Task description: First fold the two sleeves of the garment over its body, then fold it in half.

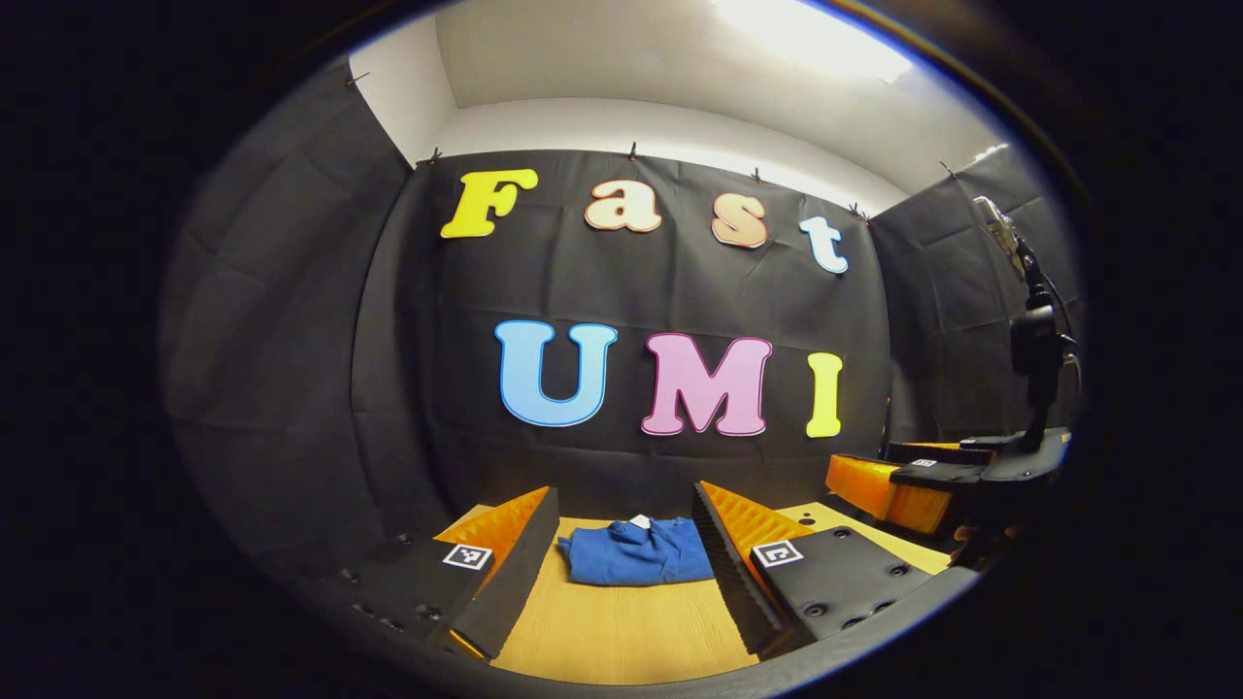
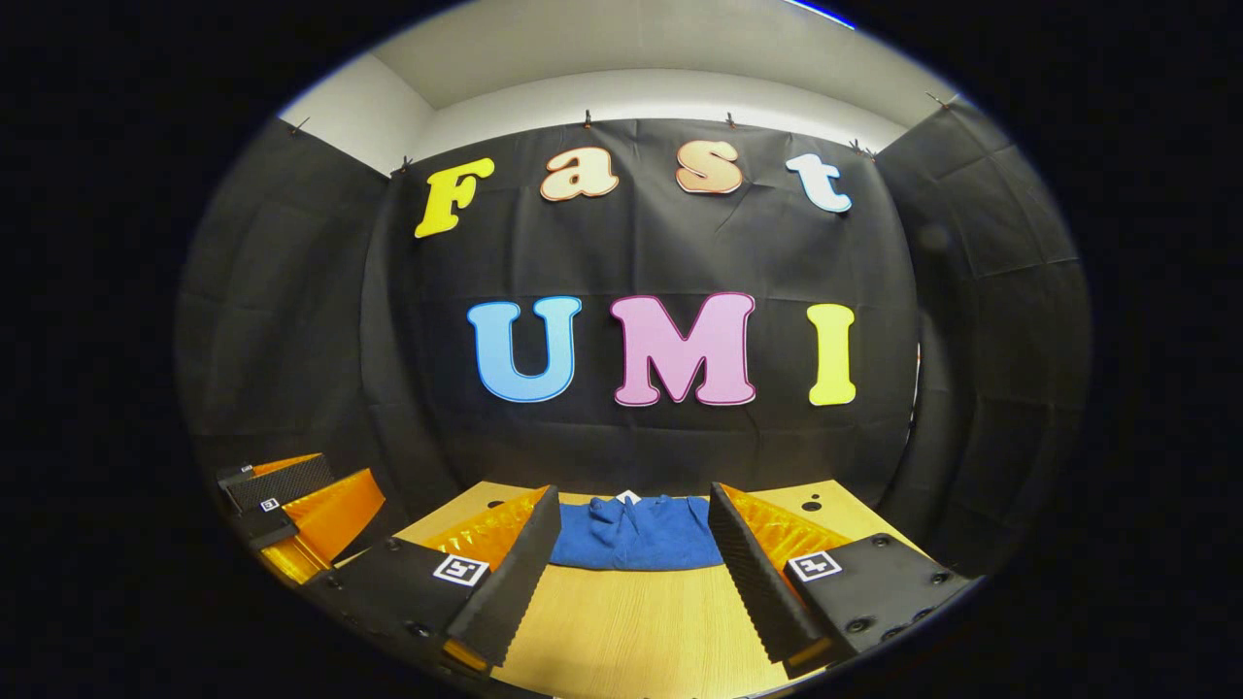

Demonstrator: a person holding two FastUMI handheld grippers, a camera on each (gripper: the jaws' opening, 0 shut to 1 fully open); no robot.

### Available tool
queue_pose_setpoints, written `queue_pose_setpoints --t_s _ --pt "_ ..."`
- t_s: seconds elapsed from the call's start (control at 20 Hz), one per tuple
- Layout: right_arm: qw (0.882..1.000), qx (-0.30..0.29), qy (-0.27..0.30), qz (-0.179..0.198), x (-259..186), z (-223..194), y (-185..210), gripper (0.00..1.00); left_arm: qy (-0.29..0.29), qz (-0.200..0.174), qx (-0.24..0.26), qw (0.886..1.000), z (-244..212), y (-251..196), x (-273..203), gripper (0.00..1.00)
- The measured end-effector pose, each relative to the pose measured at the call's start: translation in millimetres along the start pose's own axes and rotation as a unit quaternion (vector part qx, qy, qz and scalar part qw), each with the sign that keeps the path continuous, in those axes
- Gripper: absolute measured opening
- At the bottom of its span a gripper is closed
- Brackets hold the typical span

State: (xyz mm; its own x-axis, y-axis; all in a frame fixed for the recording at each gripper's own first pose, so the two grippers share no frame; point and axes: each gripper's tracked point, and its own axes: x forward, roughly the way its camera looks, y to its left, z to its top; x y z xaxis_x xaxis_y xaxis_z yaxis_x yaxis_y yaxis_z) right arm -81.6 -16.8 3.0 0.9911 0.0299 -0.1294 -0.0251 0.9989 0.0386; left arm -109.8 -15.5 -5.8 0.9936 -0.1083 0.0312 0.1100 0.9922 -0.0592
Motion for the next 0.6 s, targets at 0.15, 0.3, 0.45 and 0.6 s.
queue_pose_setpoints --t_s 0.15,0.3,0.45,0.6 --pt "1.0 -0.002 -0.002 -0.003 -2 0 -3 0.96 0.001 -0.002 -0.005 1.0 -1 -3 0 0.8" --pt "1.0 -0.004 -0.01 -0.013 -3 6 -11 0.96 0.003 -0.002 0.001 1.0 0 -8 -1 0.8" --pt "1.0 0.006 -0.014 -0.027 -5 6 -19 0.96 0.005 -0.008 -0.003 1.0 -2 -13 0 0.8" --pt "0.999 -0.01 -0.025 -0.038 -13 10 -26 0.96 0.009 -0.011 -0.015 1.0 -6 -14 0 0.8"
